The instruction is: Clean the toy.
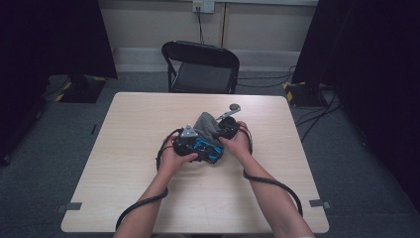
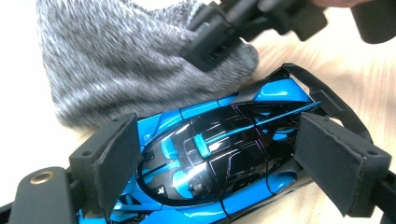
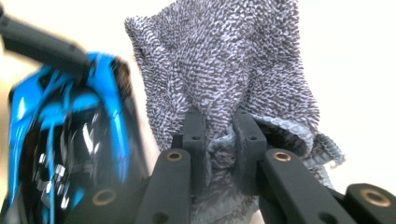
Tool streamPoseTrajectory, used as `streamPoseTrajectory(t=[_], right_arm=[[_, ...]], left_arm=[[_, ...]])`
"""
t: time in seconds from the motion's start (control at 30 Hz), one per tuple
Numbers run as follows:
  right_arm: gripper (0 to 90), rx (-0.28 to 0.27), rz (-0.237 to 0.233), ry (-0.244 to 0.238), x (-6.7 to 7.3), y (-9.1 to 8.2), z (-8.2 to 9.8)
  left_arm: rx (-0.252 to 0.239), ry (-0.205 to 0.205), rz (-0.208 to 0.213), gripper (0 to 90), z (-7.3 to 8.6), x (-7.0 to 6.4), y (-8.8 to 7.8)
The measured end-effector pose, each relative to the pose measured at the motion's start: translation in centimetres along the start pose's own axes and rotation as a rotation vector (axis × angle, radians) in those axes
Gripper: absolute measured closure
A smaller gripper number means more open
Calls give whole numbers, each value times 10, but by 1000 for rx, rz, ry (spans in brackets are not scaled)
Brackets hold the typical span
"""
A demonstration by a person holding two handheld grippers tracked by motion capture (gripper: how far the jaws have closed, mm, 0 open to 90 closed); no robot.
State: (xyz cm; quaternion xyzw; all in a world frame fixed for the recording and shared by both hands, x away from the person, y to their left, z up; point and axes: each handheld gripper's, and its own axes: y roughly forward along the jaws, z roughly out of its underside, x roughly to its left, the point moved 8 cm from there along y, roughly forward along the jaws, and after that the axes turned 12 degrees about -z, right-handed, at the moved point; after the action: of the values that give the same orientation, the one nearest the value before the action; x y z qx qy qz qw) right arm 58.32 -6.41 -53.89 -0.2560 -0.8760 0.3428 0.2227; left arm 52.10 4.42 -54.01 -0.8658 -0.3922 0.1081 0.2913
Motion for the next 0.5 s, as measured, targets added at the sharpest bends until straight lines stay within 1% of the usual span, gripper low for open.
streamPoseTrajectory(t=[0.03, 0.07, 0.1, 0.13, 0.17, 0.23, 0.3, 0.37, 0.5], right_arm=[[780, 0, 3, 9, -1, 1, -1], [780, 6, 0, 6, -1, 4, -2], [779, 8, -4, -13, 0, 6, -4], [778, 13, -7, -17, 2, 8, -5], [777, 22, -11, -23, 5, 11, -6], [777, 37, -29, -51, 11, 16, -8], [779, 68, -33, -100, 16, 20, -9], [782, 83, -39, -117, 17, 18, -8], [786, 102, -69, -144, 15, 12, -2]], left_arm=[[2, 1, 1, 141, 0, 0, 0], [4, 5, 1, 141, 0, 0, 0], [3, 1, 1, 141, 0, 0, 0], [5, 6, 1, 141, 0, 0, 0], [0, -2, 4, 141, 0, 0, 0], [0, -2, 3, 141, 0, 0, 0], [-7, -6, 5, 141, 0, 0, 0], [-6, -4, 5, 142, 0, 1, 0], [1, -3, 4, 142, 0, 0, 0]])
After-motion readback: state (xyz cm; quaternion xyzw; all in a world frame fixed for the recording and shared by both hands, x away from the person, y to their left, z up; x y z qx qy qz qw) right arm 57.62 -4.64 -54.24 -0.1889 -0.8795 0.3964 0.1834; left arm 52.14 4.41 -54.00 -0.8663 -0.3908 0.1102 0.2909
